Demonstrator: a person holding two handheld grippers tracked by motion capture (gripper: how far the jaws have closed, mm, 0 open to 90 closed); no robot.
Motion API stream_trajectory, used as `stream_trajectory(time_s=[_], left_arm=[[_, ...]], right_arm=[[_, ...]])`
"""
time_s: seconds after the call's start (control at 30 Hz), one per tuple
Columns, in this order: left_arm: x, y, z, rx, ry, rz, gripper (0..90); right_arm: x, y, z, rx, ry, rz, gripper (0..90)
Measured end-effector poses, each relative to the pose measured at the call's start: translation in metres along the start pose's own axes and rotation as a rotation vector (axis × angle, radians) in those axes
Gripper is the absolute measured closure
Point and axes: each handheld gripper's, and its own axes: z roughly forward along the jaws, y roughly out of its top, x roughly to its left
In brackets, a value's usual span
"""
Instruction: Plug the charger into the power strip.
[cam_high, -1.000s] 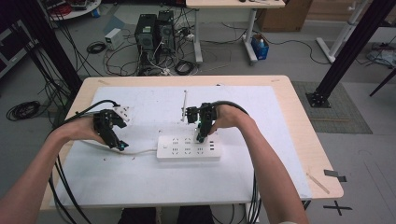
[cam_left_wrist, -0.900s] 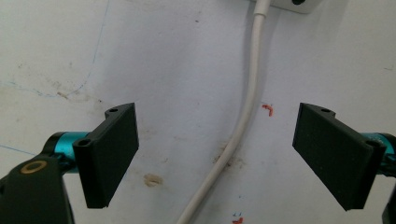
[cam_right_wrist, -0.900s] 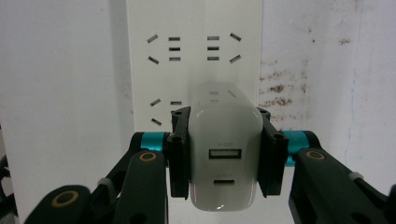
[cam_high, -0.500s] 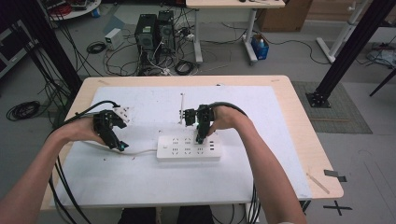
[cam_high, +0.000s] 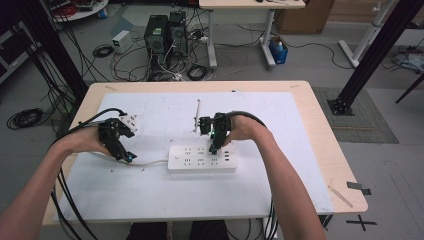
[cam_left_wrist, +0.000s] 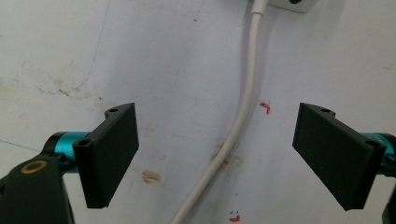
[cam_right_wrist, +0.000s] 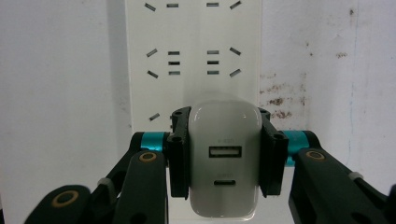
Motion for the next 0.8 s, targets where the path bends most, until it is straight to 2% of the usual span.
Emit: stream_trajectory(time_s=[0.1,0.37,0.43,0.53,0.73,0.8], left_arm=[[-0.001,0.000,-0.001,0.001,0.001,0.004,14.5],[-0.001,0.000,-0.001,0.003,0.006,-0.002,14.5],[-0.001,0.000,-0.001,0.007,0.005,0.004,14.5],[-0.003,0.002,-0.001,0.004,0.005,0.007,14.5],[-0.005,0.002,-0.002,0.006,0.010,0.007,14.5],[-0.005,0.001,-0.002,0.007,0.011,0.002,14.5]], right_arm=[[0.001,0.000,0.005,0.032,-0.001,-0.024,62.4],[0.003,0.000,0.008,0.023,-0.013,-0.025,62.5],[0.003,0.000,0.008,0.016,-0.017,-0.029,62.6],[0.007,-0.006,0.008,-0.021,-0.032,-0.013,62.7],[0.013,-0.007,0.009,-0.035,-0.074,-0.029,62.8],[0.010,-0.008,0.009,-0.044,-0.059,-0.018,62.8]])
